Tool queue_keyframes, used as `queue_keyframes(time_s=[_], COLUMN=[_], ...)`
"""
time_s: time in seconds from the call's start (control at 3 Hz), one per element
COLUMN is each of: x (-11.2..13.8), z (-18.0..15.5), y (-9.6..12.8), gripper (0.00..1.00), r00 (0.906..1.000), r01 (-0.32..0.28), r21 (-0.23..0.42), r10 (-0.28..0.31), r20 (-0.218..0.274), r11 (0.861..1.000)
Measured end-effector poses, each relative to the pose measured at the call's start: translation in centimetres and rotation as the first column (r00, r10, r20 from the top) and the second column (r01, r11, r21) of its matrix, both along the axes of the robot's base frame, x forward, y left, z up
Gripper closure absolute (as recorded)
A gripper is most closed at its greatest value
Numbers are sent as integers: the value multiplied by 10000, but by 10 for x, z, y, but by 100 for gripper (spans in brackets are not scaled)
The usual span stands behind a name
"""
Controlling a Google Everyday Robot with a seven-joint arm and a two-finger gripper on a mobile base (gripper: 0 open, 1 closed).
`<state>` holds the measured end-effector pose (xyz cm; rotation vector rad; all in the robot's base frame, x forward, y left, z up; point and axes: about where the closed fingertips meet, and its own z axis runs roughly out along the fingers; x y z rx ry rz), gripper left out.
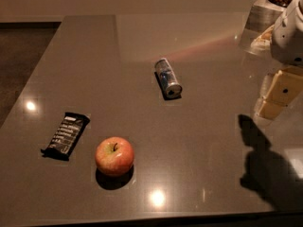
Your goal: Pick redbull can
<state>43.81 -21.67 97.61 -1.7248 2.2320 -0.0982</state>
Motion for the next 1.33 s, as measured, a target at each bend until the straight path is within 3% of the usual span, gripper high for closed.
queue_keyframes(time_s=[0.33,0.67,1.33], x=[0,14,46], z=[0,-1,-6], y=[0,15,57], gripper=[0,0,0], r00=[10000,9986,9848], r01=[3,464,1565], r21=[-2,367,1118], r10=[-3,-453,-1465], r20=[16,-289,-931], r11=[10000,9983,9813])
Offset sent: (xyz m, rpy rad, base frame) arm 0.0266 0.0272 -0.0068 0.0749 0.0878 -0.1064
